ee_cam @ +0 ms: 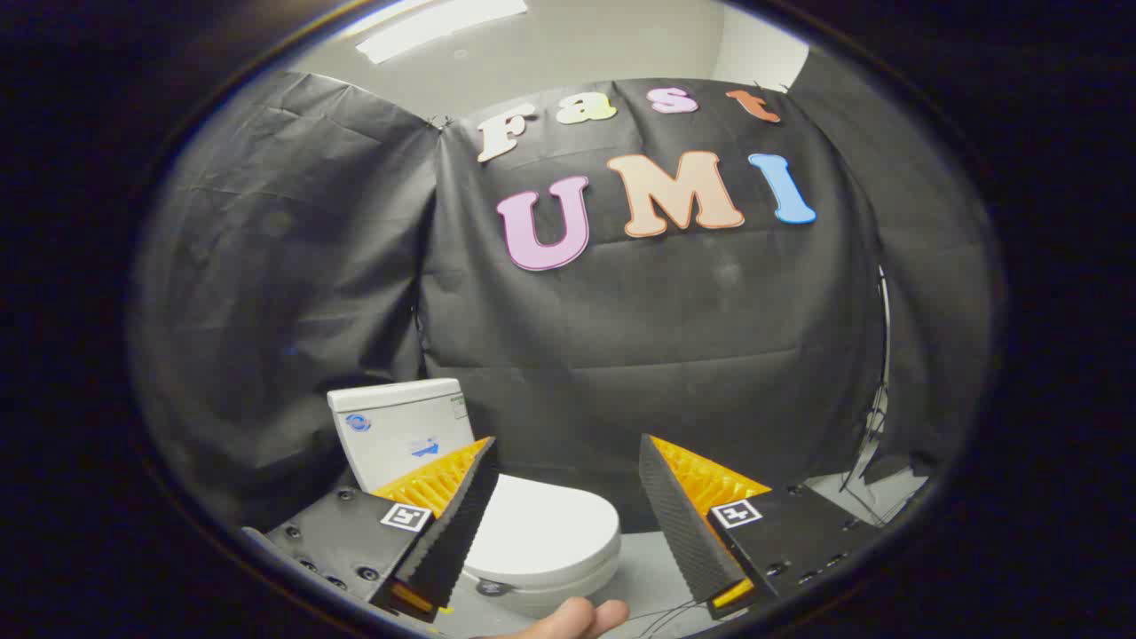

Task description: Open the toilet lid.

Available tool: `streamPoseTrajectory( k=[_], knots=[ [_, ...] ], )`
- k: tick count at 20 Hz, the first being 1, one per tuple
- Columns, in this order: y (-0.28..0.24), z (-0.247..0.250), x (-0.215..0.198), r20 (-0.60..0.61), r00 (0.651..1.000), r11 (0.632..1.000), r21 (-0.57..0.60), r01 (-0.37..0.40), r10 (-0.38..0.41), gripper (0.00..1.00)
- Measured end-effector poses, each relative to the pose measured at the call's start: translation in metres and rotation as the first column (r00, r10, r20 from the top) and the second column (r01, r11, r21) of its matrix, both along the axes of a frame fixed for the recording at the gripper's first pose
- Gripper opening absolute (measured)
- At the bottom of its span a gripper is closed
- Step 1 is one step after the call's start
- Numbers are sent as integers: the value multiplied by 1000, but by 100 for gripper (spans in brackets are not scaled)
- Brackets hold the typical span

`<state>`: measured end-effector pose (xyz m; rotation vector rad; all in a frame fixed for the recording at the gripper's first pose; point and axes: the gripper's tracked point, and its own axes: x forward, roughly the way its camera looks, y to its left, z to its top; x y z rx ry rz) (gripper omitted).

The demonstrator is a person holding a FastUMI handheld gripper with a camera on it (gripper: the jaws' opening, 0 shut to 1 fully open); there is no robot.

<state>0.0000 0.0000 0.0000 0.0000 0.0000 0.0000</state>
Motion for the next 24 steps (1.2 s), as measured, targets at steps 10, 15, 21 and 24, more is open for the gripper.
streamPoseTrajectory(
  k=[10,15,21,24],
  knots=[
    [52,-94,-59,-120,992,999,-37,20,-24,99],
    [54,-92,-60,-89,996,1000,-13,14,-15,99],
    [59,-97,-52,-79,997,999,32,-6,8,99],
    [61,-94,-40,-44,999,998,56,-12,15,99]
  ],
)
